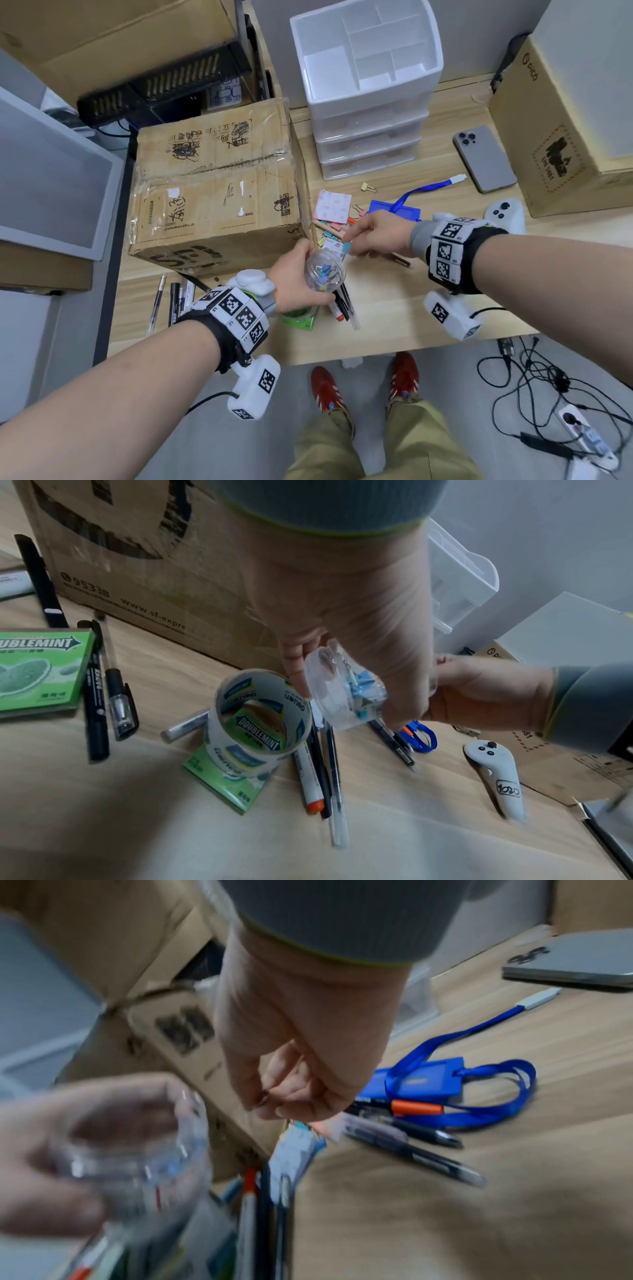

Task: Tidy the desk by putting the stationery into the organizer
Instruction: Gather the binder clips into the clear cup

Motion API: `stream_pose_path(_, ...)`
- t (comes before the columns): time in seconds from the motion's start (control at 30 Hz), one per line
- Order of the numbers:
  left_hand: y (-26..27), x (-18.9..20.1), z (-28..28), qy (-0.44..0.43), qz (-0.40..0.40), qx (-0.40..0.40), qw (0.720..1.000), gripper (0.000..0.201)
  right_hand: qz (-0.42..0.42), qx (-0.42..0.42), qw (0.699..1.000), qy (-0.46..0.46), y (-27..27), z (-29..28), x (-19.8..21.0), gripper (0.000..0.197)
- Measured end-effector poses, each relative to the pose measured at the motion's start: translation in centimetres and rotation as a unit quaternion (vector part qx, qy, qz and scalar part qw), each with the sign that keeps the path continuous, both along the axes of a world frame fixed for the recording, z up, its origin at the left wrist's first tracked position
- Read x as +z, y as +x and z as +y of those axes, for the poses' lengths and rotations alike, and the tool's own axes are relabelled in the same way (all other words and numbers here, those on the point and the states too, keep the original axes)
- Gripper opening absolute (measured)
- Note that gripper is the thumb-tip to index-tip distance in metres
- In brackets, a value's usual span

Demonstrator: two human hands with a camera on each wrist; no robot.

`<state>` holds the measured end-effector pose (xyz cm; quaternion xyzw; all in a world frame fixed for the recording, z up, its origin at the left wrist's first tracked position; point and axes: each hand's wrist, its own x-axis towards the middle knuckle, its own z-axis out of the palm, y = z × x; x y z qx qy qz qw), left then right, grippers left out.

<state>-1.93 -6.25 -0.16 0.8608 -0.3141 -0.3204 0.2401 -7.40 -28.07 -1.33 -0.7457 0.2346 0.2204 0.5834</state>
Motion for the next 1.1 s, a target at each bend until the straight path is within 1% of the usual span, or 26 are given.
stream_pose_path(0.07, 0.0, 0.1, -0.2, 0.008, 0.003, -0.002, 1.000, 0.070, -0.003, 0.035, 0.999, 0.027, 0.4, -0.1, 2.2, 0.021)
stream_pose_path(0.17, 0.0, 0.3, -0.6, 0.017, 0.006, -0.006, 1.000, 0.073, 0.007, 0.114, 0.993, 0.034, 0.8, 0.4, 4.3, 0.027)
stream_pose_path(0.23, 0.0, 0.7, -1.0, 0.014, 0.009, -0.010, 1.000, 0.074, 0.018, 0.142, 0.987, 0.075, 0.8, 0.7, 5.0, 0.021)
stream_pose_path(0.3, 0.0, 1.0, -1.2, 0.007, 0.017, -0.015, 1.000, 0.075, 0.022, 0.113, 0.985, 0.126, 1.0, 0.7, 4.9, 0.012)
stream_pose_path(0.37, 0.0, 1.2, -1.0, -0.003, 0.027, -0.013, 1.000, 0.073, 0.009, 0.040, 0.991, 0.129, 1.5, 0.2, 4.2, 0.008)
stream_pose_path(0.4, 0.1, 1.1, -0.8, -0.004, 0.034, -0.010, 0.999, 0.072, 0.004, 0.015, 0.995, 0.102, 1.7, -0.2, 3.4, 0.007)
stream_pose_path(0.47, 0.1, 1.0, -0.4, -0.002, 0.035, -0.005, 0.999, 0.070, 0.003, 0.022, 1.000, -0.015, 1.7, -0.7, 1.7, 0.008)
stream_pose_path(0.5, 0.2, 0.8, -0.1, 0.001, 0.035, 0.002, 0.999, 0.069, 0.010, 0.049, 0.995, -0.082, 1.7, -0.8, 0.6, 0.014)
stream_pose_path(0.57, 0.3, 0.7, 0.1, -0.001, 0.025, 0.015, 1.000, 0.069, 0.003, 0.105, 0.975, -0.198, 1.4, -0.9, -0.9, 0.025)
stream_pose_path(0.6, 0.3, 0.6, 0.3, -0.003, 0.021, 0.022, 1.000, 0.069, -0.006, 0.132, 0.964, -0.233, 1.3, -0.5, -1.5, 0.031)
stream_pose_path(0.73, 0.4, 0.4, 1.3, -0.015, 0.009, 0.048, 0.999, 0.068, -0.059, 0.238, 0.922, -0.300, 2.1, 1.7, -4.1, 0.051)
stream_pose_path(0.8, 0.5, 0.1, 2.2, -0.011, 0.000, 0.064, 0.998, 0.069, -0.084, 0.291, 0.894, -0.330, 2.7, 3.0, -5.0, 0.055)
stream_pose_path(0.87, 0.7, -0.2, 3.0, -0.008, -0.002, 0.079, 0.997, 0.069, -0.101, 0.327, 0.864, -0.368, 3.1, 4.0, -5.5, 0.054)
stream_pose_path(0.93, 0.8, -0.4, 3.5, -0.011, -0.008, 0.092, 0.996, 0.070, -0.107, 0.344, 0.839, -0.407, 3.5, 4.5, -5.7, 0.050)
stream_pose_path(1.0, 0.9, -0.6, 3.9, -0.014, -0.012, 0.099, 0.995, 0.070, -0.111, 0.348, 0.829, -0.425, 3.7, 4.7, -5.9, 0.043)
stream_pose_path(1.1, 1.0, -0.8, 4.2, -0.009, -0.016, 0.101, 0.995, 0.070, -0.116, 0.352, 0.823, -0.431, 4.1, 4.6, -6.1, 0.033)
